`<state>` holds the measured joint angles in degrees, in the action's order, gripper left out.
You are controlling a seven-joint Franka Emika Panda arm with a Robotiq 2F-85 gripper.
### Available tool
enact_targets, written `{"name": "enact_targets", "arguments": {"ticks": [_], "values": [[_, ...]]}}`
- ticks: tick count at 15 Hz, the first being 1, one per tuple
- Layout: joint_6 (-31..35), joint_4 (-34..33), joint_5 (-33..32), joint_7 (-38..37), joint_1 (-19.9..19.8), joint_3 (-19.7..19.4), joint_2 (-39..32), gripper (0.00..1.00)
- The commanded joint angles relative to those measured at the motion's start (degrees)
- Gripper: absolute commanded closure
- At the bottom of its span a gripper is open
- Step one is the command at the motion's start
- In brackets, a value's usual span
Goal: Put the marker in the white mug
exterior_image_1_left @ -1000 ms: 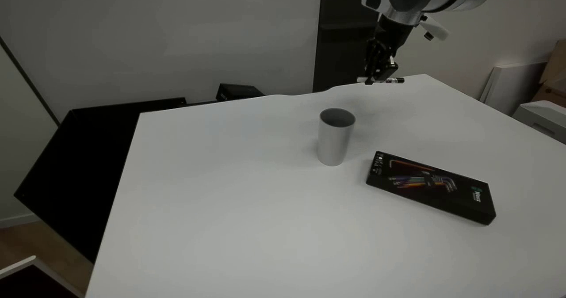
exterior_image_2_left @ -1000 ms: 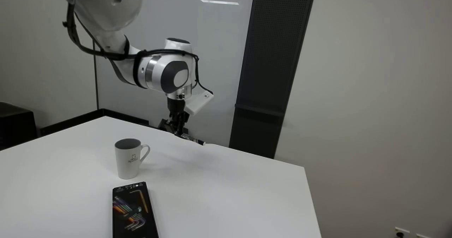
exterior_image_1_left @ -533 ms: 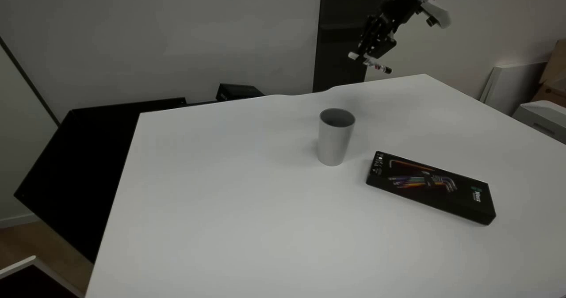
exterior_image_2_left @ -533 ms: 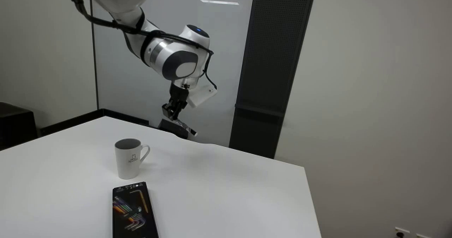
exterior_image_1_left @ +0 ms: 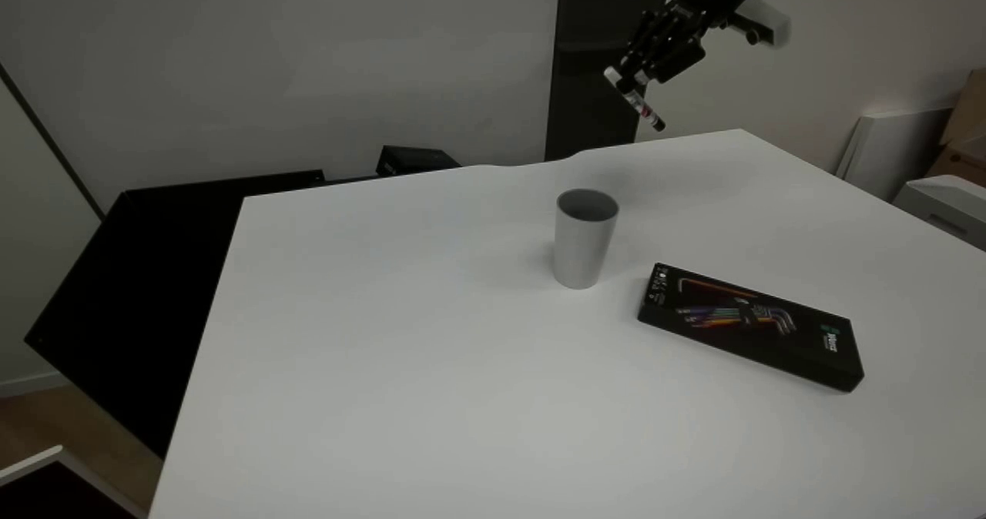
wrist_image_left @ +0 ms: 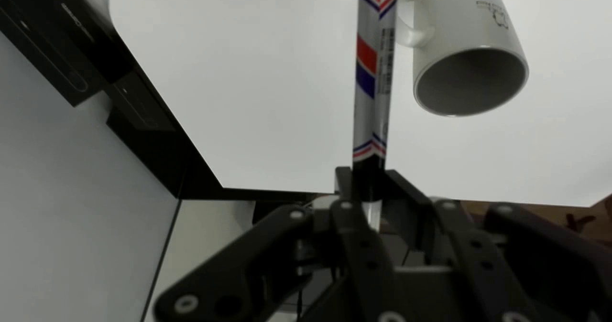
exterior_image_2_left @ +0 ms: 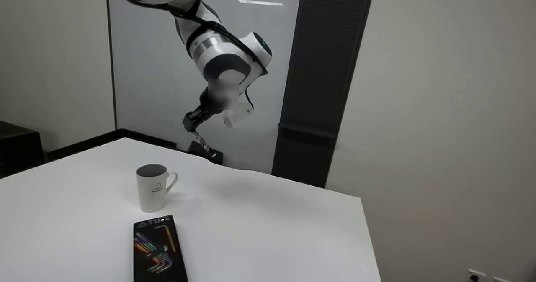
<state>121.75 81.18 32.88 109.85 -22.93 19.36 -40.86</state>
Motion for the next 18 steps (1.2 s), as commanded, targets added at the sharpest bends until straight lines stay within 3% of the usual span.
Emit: {"name": "enact_targets", "arguments": {"ticks": [1,9,18], "values": [[-8.4,-2.9,6.4,6.5,-0.2,-0.6,-0.9,0.92],[-25.5,-7.1,14.2,5.9,3.7,-7.0,-3.6,0.92],[-31.5,-9.1,18.6,9.2,7.2,-9.3,-7.8,0.92]]}}
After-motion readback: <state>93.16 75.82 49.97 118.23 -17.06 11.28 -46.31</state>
